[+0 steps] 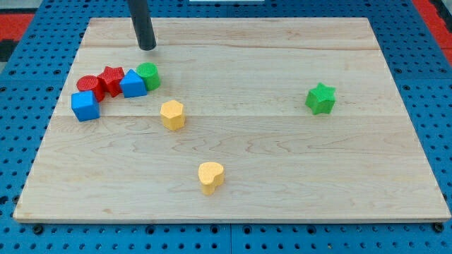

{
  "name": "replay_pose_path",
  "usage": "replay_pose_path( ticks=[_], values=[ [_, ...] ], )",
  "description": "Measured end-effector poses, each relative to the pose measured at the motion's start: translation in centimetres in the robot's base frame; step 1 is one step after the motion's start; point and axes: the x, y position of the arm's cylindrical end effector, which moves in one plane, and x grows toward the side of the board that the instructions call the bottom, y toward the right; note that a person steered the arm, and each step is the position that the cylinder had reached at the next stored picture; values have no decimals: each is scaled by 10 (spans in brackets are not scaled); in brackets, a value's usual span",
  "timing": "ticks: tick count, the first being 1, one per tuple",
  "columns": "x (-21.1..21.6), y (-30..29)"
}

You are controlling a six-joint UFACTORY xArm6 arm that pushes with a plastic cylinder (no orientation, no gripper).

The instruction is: Move the green circle parallel to the green star

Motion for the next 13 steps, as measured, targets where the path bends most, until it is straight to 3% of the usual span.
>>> replay_pose_path(
  ticks=[8, 10, 13],
  values=[
    [19, -13],
    [81, -12],
    [116, 66]
  ],
)
